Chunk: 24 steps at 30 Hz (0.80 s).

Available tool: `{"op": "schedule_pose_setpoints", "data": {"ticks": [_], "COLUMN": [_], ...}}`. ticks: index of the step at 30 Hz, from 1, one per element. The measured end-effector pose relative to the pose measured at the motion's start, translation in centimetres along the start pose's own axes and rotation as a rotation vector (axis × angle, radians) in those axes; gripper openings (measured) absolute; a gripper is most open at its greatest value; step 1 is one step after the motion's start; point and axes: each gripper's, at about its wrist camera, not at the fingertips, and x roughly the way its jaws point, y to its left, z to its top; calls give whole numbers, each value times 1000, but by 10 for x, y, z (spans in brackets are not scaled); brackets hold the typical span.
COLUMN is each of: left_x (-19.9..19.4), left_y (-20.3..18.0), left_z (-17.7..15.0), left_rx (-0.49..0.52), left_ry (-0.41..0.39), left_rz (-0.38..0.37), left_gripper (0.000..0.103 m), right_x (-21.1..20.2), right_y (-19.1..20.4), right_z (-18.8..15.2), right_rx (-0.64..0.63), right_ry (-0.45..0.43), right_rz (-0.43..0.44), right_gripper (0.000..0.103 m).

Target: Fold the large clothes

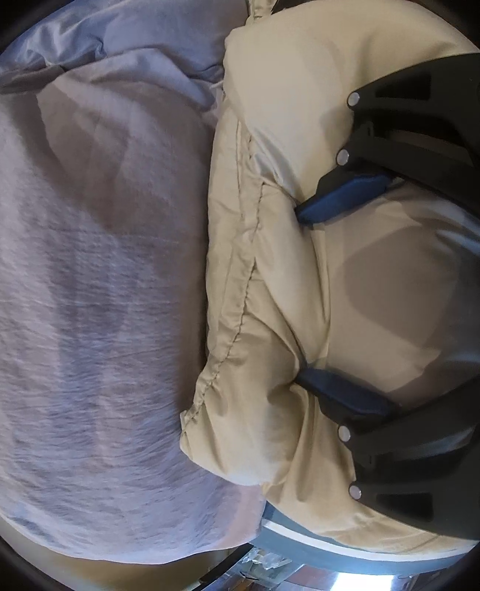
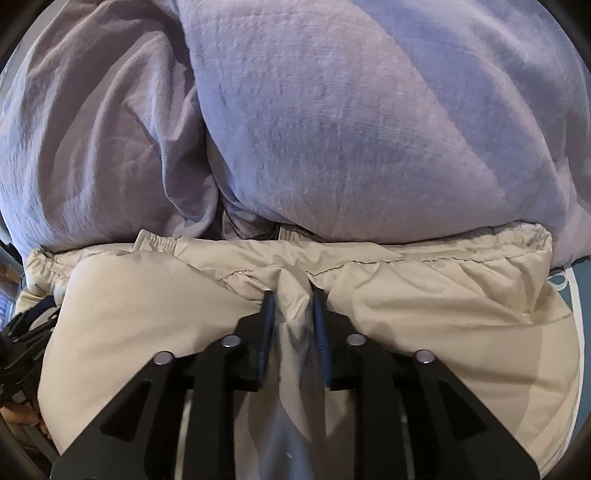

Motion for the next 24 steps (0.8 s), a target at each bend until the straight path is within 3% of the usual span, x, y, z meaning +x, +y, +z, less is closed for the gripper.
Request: {"op": "schedule_pose_setpoints", "data": {"ticks": [5,11,16,24], "left_x": [-1,1,5,16], "left_y": [2,6,3,6], "left_z": [-4,-3,-4,-4], "left_rx": [3,1,0,-7], "left_ry": [4,11,14,8], "left_rz": [-8,-3,2,-5], "left_gripper": [82,83,84,86], "right_x": [-27,-57,-44,-12], "right_y": [-19,-48,-68,-63], "right_z": [-5,-24,-36,-49], "right_rx": [45,43,75,27], "right_ry": [-48,-134,-110,-111], "right_rz": [12,-81,-140,-195], "right_gripper": [33,39,39,40]}}
